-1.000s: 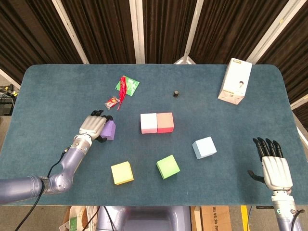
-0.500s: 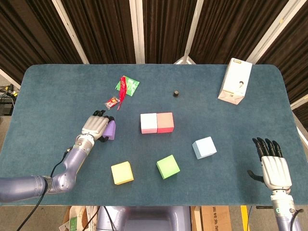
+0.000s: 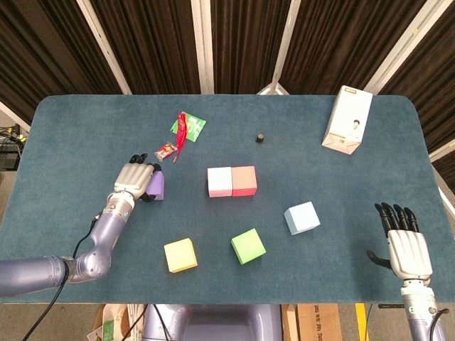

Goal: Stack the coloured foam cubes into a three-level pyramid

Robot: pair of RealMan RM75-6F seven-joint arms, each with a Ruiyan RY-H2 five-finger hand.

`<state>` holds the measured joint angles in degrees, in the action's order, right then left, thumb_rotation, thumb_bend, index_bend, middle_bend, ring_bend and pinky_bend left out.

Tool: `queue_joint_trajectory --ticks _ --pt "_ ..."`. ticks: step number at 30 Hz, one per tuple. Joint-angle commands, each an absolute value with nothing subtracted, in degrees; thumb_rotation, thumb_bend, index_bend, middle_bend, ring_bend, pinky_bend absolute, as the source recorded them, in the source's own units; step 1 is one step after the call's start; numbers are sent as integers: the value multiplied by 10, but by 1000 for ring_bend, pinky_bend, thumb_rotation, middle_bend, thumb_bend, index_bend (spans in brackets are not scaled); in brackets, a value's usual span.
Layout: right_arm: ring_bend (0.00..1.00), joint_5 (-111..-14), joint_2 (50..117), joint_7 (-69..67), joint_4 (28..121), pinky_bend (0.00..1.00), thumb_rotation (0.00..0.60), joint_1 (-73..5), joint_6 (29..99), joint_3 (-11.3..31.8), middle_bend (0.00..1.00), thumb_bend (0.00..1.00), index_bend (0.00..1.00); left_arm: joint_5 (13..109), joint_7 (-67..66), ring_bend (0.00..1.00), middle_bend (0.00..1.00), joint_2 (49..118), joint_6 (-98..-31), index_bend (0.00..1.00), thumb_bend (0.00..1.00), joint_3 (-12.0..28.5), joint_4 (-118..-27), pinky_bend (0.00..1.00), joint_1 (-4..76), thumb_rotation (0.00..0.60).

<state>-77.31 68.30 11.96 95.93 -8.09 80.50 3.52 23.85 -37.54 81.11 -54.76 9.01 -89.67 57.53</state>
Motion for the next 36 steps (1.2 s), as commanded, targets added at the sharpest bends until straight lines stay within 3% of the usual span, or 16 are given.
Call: queue_joint_trajectory --ticks 1,11,26,36 --pt "0 -771 684 120 958 0 600 -82 802 37 107 191 86 209 -388 0 368 813 -558 354 401 109 -893 0 593 600" --pt "0 -760 691 128 950 0 600 -85 791 42 106 190 86 135 -404 0 347 851 -564 339 398 162 -887 0 644 600" --pt "0 -756 685 114 950 0 600 -82 789 47 107 190 86 71 -447 0 327 904 -575 322 391 171 -854 0 691 600" --pt "0 -756 684 113 949 0 600 -81 786 48 107 190 86 87 -436 0 287 926 -568 312 387 173 -822 0 692 600"
